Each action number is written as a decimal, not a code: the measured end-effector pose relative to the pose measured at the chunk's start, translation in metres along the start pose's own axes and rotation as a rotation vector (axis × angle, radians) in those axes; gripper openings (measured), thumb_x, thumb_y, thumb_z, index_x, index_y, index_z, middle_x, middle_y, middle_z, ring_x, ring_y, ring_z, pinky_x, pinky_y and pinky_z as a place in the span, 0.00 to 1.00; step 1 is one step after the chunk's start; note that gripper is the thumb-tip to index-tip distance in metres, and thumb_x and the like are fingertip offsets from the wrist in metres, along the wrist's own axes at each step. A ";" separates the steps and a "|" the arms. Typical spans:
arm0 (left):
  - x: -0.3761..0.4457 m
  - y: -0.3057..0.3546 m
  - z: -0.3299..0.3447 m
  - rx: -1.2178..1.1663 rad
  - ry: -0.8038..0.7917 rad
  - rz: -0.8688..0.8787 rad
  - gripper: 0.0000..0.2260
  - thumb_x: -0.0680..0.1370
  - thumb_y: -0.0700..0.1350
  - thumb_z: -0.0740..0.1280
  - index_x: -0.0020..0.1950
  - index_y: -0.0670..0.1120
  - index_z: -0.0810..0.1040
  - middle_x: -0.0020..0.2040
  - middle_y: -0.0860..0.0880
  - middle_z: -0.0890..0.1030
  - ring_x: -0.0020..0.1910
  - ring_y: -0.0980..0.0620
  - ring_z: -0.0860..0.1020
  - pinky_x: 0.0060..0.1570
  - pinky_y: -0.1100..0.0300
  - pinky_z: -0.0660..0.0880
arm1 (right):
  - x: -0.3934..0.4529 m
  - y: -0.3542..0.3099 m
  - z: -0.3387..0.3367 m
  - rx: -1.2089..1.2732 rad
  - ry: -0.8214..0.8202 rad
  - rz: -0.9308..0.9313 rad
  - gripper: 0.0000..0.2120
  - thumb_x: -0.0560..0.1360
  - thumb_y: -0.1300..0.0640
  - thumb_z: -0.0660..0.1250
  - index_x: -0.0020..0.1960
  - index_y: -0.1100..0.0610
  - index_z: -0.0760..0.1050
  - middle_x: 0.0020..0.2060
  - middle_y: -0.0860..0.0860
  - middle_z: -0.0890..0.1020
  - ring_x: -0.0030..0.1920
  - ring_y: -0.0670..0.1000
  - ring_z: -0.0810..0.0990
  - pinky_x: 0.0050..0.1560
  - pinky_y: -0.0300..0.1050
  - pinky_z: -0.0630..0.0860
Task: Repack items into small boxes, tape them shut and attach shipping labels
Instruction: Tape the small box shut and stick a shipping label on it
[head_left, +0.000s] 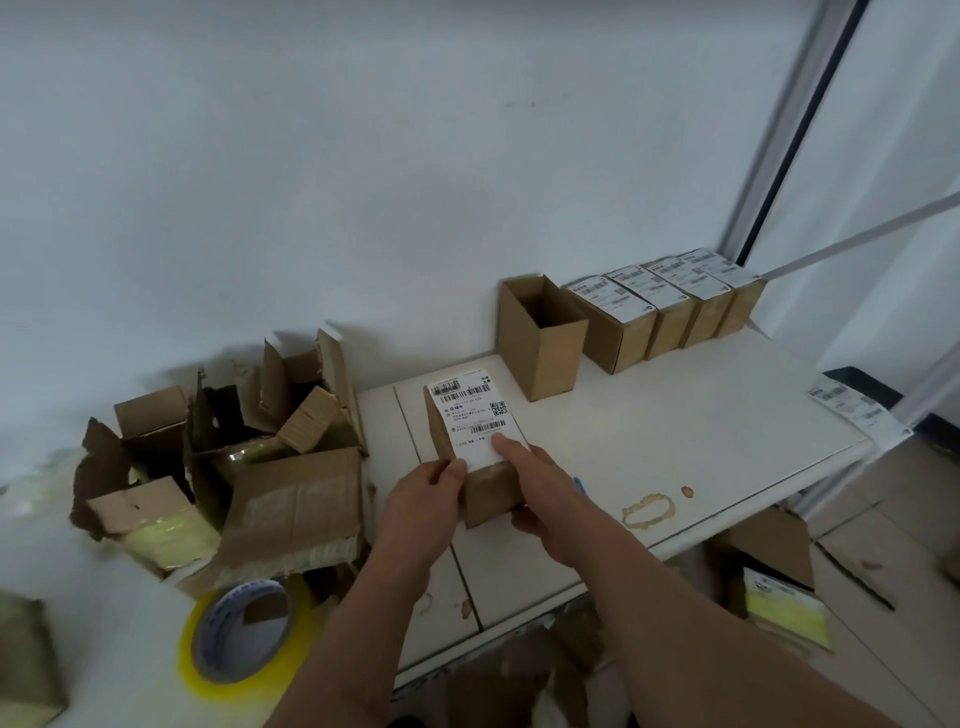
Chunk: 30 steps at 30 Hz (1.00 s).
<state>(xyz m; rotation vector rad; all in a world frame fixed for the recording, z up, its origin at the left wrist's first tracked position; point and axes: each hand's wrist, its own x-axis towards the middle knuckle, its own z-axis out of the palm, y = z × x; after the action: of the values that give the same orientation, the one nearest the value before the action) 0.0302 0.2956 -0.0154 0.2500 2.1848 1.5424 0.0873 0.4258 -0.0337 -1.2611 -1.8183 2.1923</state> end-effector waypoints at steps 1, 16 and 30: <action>-0.003 0.003 0.002 -0.007 -0.008 0.006 0.08 0.82 0.53 0.61 0.54 0.53 0.78 0.48 0.52 0.82 0.48 0.51 0.80 0.54 0.50 0.80 | -0.004 -0.001 -0.004 0.016 0.001 -0.007 0.30 0.67 0.30 0.66 0.64 0.44 0.71 0.58 0.49 0.79 0.57 0.52 0.78 0.56 0.51 0.77; -0.028 0.057 0.080 1.056 0.049 0.756 0.16 0.84 0.52 0.55 0.68 0.51 0.74 0.63 0.52 0.75 0.59 0.52 0.74 0.55 0.60 0.70 | -0.046 -0.040 -0.135 0.089 0.196 -0.042 0.30 0.70 0.30 0.66 0.62 0.50 0.72 0.55 0.51 0.80 0.56 0.53 0.77 0.62 0.53 0.74; 0.055 0.124 0.272 1.237 -0.055 1.183 0.08 0.79 0.49 0.63 0.50 0.48 0.80 0.47 0.49 0.80 0.43 0.49 0.77 0.39 0.57 0.66 | 0.038 -0.073 -0.319 0.215 0.335 -0.073 0.20 0.71 0.34 0.69 0.50 0.49 0.72 0.54 0.51 0.80 0.56 0.53 0.78 0.62 0.53 0.76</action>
<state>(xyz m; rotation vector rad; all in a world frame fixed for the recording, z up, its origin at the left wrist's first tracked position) 0.0933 0.5914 0.0118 2.1625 2.7364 0.1766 0.2152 0.7269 0.0092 -1.3886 -1.4400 1.9333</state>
